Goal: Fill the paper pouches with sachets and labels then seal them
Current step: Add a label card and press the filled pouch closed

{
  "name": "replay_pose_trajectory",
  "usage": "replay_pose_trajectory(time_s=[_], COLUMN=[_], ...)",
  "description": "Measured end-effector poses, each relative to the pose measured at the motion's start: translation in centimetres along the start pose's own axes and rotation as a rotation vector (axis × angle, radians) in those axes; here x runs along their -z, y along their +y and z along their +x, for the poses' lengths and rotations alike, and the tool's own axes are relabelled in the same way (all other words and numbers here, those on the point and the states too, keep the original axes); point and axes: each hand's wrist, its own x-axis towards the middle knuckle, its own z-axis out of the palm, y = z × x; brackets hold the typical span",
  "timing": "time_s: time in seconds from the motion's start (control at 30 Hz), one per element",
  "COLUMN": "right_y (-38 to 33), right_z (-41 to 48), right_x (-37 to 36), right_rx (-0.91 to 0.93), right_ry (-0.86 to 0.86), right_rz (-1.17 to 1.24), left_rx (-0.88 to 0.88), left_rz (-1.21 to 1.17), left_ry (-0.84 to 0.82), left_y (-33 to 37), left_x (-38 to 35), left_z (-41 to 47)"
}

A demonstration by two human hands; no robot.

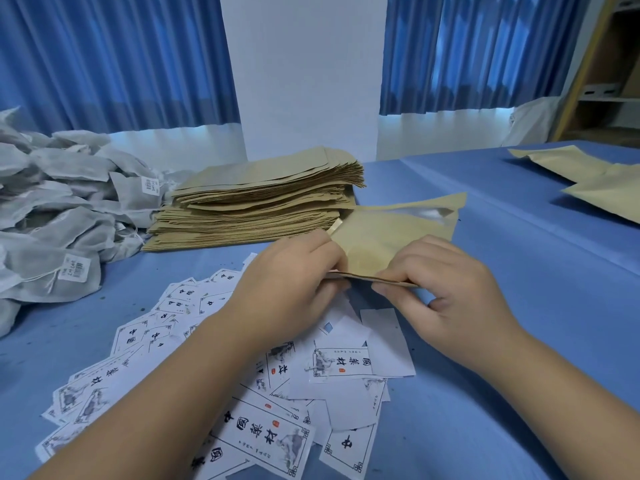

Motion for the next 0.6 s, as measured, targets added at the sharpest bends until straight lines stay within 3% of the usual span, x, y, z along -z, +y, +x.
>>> replay_pose_trajectory(time_s=[0.17,0.4,0.6], right_y=[0.0,-0.2,-0.3], right_z=[0.0,0.1,0.1], right_x=[-0.3,-0.4,-0.2], right_rx=[0.019,0.005,-0.044], right_ry=[-0.016,-0.036,-0.034], right_rz=[-0.021,-0.018,0.061], left_rx=[-0.124,-0.087,-0.181], left_rz=[0.017,-0.005,0.094], left_ry=[0.048,0.042,0.081], left_y=[0.9,1.3,1.9], left_x=[-0.2,0.0,0.1], left_z=[0.4,0.3,0.5])
